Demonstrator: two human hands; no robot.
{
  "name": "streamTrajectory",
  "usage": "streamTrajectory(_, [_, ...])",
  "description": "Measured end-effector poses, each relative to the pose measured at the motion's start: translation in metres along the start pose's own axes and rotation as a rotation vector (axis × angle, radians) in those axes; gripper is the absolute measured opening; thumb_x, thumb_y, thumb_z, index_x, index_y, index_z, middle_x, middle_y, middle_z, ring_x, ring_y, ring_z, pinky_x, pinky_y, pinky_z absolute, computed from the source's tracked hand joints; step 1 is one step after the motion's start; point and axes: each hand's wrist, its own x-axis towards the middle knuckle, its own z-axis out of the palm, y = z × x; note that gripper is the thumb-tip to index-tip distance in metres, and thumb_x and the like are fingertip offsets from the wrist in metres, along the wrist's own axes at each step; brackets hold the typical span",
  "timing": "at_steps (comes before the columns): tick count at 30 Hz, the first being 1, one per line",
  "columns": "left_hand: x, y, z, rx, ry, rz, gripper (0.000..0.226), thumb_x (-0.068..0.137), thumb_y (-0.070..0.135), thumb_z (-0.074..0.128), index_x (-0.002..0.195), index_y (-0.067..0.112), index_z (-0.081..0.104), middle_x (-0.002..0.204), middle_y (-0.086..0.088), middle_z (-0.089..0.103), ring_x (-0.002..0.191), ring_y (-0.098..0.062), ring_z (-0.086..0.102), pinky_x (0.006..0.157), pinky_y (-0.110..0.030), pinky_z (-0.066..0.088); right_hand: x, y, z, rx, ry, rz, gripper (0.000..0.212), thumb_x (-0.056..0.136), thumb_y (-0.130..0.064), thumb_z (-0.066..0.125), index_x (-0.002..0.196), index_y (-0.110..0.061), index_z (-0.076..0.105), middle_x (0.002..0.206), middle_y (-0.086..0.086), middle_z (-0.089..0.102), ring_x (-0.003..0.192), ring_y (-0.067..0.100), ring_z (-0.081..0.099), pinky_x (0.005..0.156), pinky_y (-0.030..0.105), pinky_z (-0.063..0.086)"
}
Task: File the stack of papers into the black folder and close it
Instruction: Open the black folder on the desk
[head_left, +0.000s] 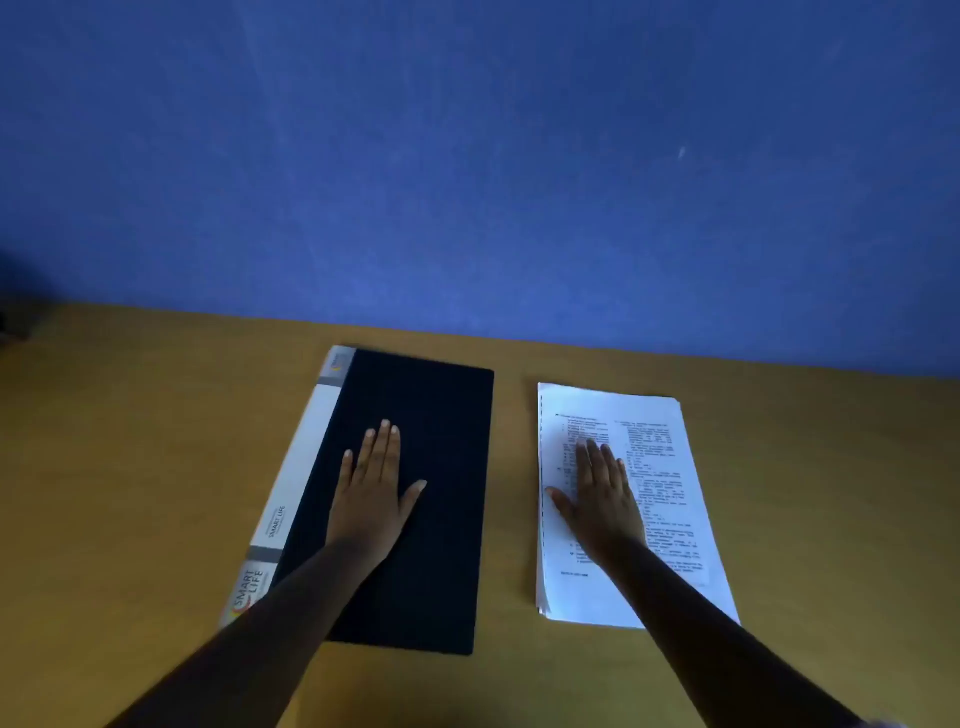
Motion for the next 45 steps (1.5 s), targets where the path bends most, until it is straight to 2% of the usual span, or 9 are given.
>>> streamTrajectory(8, [-0.007, -0.007, 0.026, 0.032, -0.020, -0.007, 0.115, 0.054, 0.068, -0.044, 0.147, 0.013, -0.006, 0.160, -0.004, -0.004, 0.146, -0.019, -0.007, 0.119, -0.036, -0.003, -0.003, 0.000, 0.012, 0.059, 0.000, 0.005, 0.080, 0.092, -0.058, 0.022, 0.150, -0.009, 0.000, 0.159, 0.006, -0.007, 0.149, 0.022, -0.005, 0.120, 0.032, -0.001])
streamTrajectory(20, [-0.006, -0.006, 0.024, 0.116, -0.056, 0.008, 0.108, 0.058, 0.064, -0.044, 0.147, 0.013, -0.009, 0.158, -0.003, -0.012, 0.146, -0.020, -0.009, 0.118, -0.037, -0.005, -0.003, 0.003, 0.019, 0.036, 0.062, -0.006, 0.068, 0.097, -0.047, 0.028, 0.149, -0.011, 0.002, 0.161, 0.008, 0.002, 0.149, 0.020, -0.002, 0.119, 0.031, -0.003])
streamTrajectory(23, [-0.005, -0.009, 0.020, 0.126, -0.072, 0.043, 0.083, 0.081, 0.064, -0.015, 0.147, 0.015, -0.007, 0.155, -0.001, -0.019, 0.146, -0.020, -0.010, 0.117, -0.037, -0.007, -0.002, 0.004, 0.020, 0.025, 0.059, -0.002, 0.068, 0.097, -0.046, 0.028, 0.149, -0.011, 0.000, 0.161, 0.008, 0.002, 0.149, 0.020, -0.002, 0.119, 0.031, -0.004])
streamTrajectory(26, [-0.007, -0.014, 0.013, 0.106, -0.115, 0.067, 0.066, 0.096, 0.048, 0.028, 0.149, 0.016, 0.002, 0.160, -0.001, -0.004, 0.147, -0.019, -0.008, 0.117, -0.038, -0.007, -0.002, 0.002, 0.018, 0.024, 0.038, 0.001, 0.068, 0.097, -0.045, 0.028, 0.150, -0.011, 0.003, 0.161, 0.008, 0.003, 0.149, 0.021, -0.001, 0.119, 0.034, -0.003])
streamTrajectory(32, [-0.017, -0.037, -0.013, 0.058, -0.041, 0.000, 0.058, 0.093, 0.039, 0.044, 0.145, 0.019, 0.026, 0.160, -0.002, 0.000, 0.147, -0.022, -0.005, 0.118, -0.047, 0.000, 0.003, -0.011, -0.009, 0.236, 0.090, 0.109, 0.059, 0.096, -0.041, 0.041, 0.144, -0.009, 0.032, 0.156, 0.013, 0.024, 0.147, 0.029, 0.011, 0.120, 0.042, 0.010])
streamTrajectory(35, [-0.028, -0.054, -0.022, 0.062, -0.083, -0.050, 0.066, 0.090, 0.046, 0.047, 0.146, 0.021, 0.022, 0.160, -0.001, -0.008, 0.147, -0.023, -0.008, 0.117, -0.053, 0.005, 0.002, -0.032, -0.022, 0.334, 0.135, 0.066, 0.044, 0.094, -0.030, 0.050, 0.133, -0.009, 0.049, 0.145, 0.013, 0.042, 0.139, 0.028, 0.028, 0.115, 0.037, 0.025])
streamTrajectory(38, [-0.044, -0.068, -0.025, 0.115, -0.263, -0.009, 0.090, 0.079, 0.064, 0.051, 0.148, 0.027, 0.007, 0.157, -0.001, -0.023, 0.145, -0.027, -0.016, 0.115, -0.059, 0.005, -0.004, -0.058, -0.025, 0.438, 0.020, 0.013, 0.034, 0.092, -0.019, 0.052, 0.124, -0.008, 0.056, 0.131, 0.012, 0.053, 0.125, 0.028, 0.043, 0.105, 0.033, 0.035])
streamTrajectory(42, [-0.064, -0.074, -0.023, 0.235, -0.504, -0.001, 0.124, 0.061, 0.073, 0.063, 0.145, 0.030, -0.018, 0.153, -0.005, -0.032, 0.142, -0.033, -0.023, 0.110, -0.067, 0.007, -0.013, -0.084, -0.021, 0.448, -0.179, 0.006, 0.030, 0.092, -0.023, 0.049, 0.116, -0.006, 0.057, 0.123, 0.014, 0.053, 0.113, 0.031, 0.054, 0.093, 0.035, 0.046])
streamTrajectory(45, [-0.066, -0.065, -0.020, 0.281, -0.487, 0.008, 0.124, 0.064, 0.068, 0.065, 0.145, 0.026, -0.020, 0.155, -0.010, -0.027, 0.142, -0.038, -0.019, 0.112, -0.064, 0.009, -0.012, -0.096, -0.024, 0.422, -0.215, 0.052, 0.035, 0.094, -0.029, 0.047, 0.118, -0.004, 0.055, 0.124, 0.017, 0.051, 0.110, 0.033, 0.055, 0.091, 0.035, 0.046])
